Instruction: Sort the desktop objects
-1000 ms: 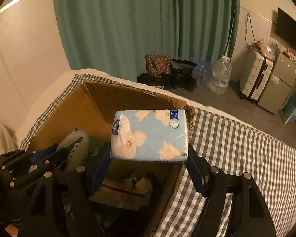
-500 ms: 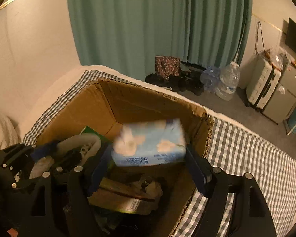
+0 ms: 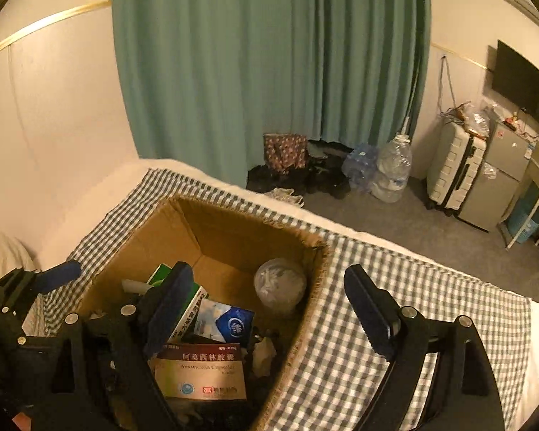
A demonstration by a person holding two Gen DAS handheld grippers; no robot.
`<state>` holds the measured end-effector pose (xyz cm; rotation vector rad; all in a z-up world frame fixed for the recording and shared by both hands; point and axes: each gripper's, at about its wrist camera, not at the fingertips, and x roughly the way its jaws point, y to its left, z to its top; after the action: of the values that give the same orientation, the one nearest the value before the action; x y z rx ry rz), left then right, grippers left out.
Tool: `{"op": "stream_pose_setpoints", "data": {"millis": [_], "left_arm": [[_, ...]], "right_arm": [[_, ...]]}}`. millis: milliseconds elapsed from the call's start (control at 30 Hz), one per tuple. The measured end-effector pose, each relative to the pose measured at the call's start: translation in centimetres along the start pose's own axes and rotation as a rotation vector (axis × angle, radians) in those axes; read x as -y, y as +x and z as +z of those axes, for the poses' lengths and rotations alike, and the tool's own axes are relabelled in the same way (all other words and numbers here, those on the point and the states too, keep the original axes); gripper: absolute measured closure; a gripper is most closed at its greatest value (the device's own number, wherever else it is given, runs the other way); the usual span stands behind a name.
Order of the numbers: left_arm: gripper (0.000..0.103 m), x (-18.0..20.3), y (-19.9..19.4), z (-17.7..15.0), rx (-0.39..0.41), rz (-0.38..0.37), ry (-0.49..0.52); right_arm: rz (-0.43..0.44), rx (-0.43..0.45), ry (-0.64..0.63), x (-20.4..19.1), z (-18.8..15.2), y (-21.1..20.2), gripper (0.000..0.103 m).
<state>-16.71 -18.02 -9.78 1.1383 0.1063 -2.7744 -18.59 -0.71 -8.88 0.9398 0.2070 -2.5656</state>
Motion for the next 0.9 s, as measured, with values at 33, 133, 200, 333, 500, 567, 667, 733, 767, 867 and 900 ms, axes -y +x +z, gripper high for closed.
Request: {"op": "stream_pose_setpoints", "data": {"millis": [33, 133, 200, 333, 500, 567, 667, 733, 767, 867, 900], "left_arm": [[0.007, 0.2, -0.5, 0.2, 0.009, 0.002, 0.0], [0.0, 1.1, -2.3, 1.0, 0.05, 0.022, 0.016], [0.0, 1.5, -3.6, 1.3, 0.08, 0.015, 0.018], [0.0, 2.6, -6.0, 1.7, 0.126, -0.002, 0.011], [0.0, 4.5, -8.9, 1.9, 0.17, -0.01, 0.025], [0.0, 5.4, -10.1, 1.9, 0.188, -0.029, 0.038], [0.0, 6.8, -11.9, 1.9, 0.215, -0.037, 0.059], [0.0, 8.0, -13.0, 1.8, 0.228, -0.041, 0.074], [0.0, 8.5, -13.5, 1.8, 0.234, -0.043, 0.08], [0.0, 10.1, -14.7, 1.7, 0.253, -0.055, 0.087], [0.0, 10.7, -15.0, 1.7, 0.255, -0.06, 0.088]], "right_arm": [[-0.014, 0.016, -0.001, 0.2, 0.2, -1.0, 0.016], [-0.032, 0.057, 0.007, 0.7, 0.8, -3.4, 0.012], [-0.039, 0.086, 0.02, 1.0, 1.1, -4.9, 0.008], [-0.062, 0.156, 0.06, 2.3, 1.7, -8.8, 0.0], [-0.095, 0.205, 0.085, 3.8, 1.5, -12.6, 0.0], [-0.112, 0.226, 0.095, 4.6, 1.4, -14.3, 0.0], [-0.128, 0.244, 0.104, 5.7, 1.0, -16.6, 0.0], [-0.143, 0.258, 0.105, 6.5, 0.7, -17.8, 0.0], [-0.153, 0.266, 0.107, 6.9, 0.5, -18.6, 0.0], [-0.171, 0.27, 0.114, 8.2, -0.2, -20.4, 0.0], [-0.177, 0.27, 0.115, 8.6, -0.3, -20.8, 0.0]]}}
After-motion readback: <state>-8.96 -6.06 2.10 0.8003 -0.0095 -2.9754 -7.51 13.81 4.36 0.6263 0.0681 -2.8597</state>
